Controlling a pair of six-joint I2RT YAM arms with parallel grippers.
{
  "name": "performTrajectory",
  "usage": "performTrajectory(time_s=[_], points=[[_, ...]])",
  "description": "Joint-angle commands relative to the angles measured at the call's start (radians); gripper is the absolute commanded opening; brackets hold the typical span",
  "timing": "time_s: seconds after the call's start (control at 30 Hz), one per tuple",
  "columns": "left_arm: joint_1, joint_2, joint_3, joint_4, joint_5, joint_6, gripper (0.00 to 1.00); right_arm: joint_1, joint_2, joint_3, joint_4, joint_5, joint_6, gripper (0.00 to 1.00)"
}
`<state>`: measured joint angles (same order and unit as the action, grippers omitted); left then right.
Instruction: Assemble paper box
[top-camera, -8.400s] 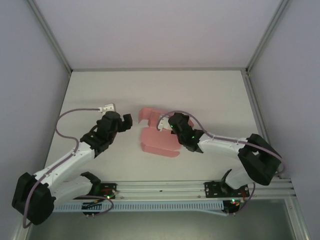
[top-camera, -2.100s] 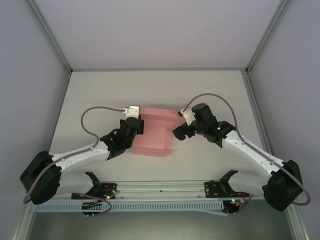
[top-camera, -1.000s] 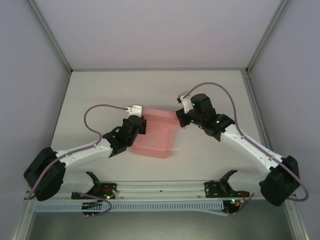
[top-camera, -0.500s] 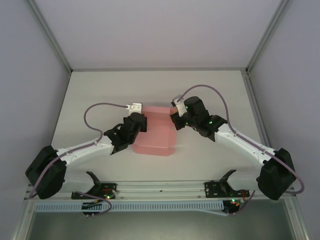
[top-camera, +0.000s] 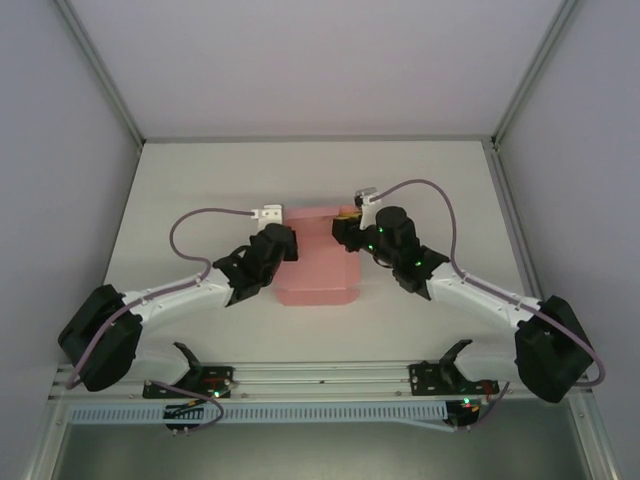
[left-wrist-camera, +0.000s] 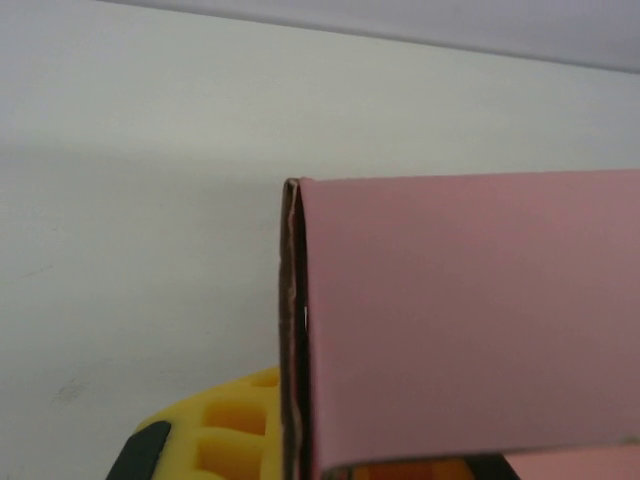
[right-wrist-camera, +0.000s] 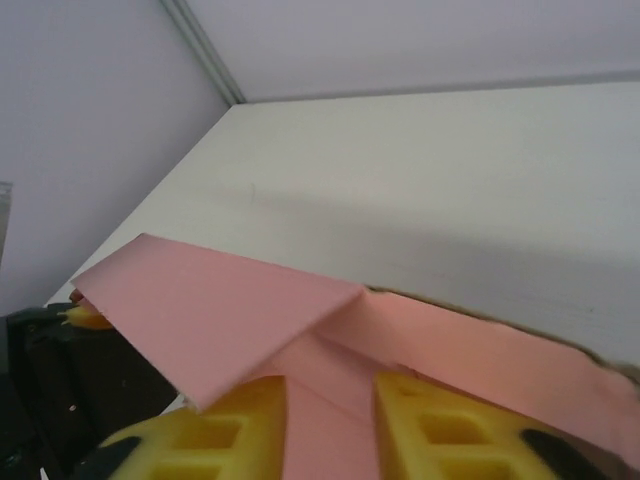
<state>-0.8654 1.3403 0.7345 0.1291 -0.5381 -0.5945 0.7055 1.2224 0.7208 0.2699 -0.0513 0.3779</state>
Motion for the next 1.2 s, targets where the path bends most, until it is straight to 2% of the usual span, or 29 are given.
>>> performTrajectory(time_s=[0.0, 0.03, 0.17, 0.37, 0.73, 1.0, 1.17], points=[[0.0, -0.054, -0.009, 0.017, -0.029, -0.032, 0.0, 0.005, -0.118, -0.013, -0.078, 0.146, 0.049, 0.41], [0.001, -0.063, -0.013, 0.012, -0.043, -0.035, 0.0, 0.003, -0.153, -0.026, -0.117, 0.169, 0.052, 0.48], [0.014, -0.096, -0.016, -0.022, -0.083, -0.038, 0.0, -0.007, -0.305, -0.09, -0.252, 0.206, 0.069, 0.6], [0.019, -0.122, 0.0, -0.038, -0.079, -0.033, 0.0, -0.025, -0.407, -0.154, -0.385, 0.247, 0.087, 0.99], [0.02, -0.147, 0.007, -0.051, -0.055, -0.024, 0.0, -0.106, -0.296, -0.206, -0.295, 0.269, 0.073, 1.0], [0.02, -0.137, 0.006, -0.037, -0.013, 0.003, 0.0, -0.135, -0.192, -0.146, -0.159, 0.159, -0.007, 1.0], [0.018, -0.124, 0.006, -0.027, 0.012, 0.025, 0.0, -0.135, -0.142, -0.087, -0.139, 0.122, -0.047, 1.0]])
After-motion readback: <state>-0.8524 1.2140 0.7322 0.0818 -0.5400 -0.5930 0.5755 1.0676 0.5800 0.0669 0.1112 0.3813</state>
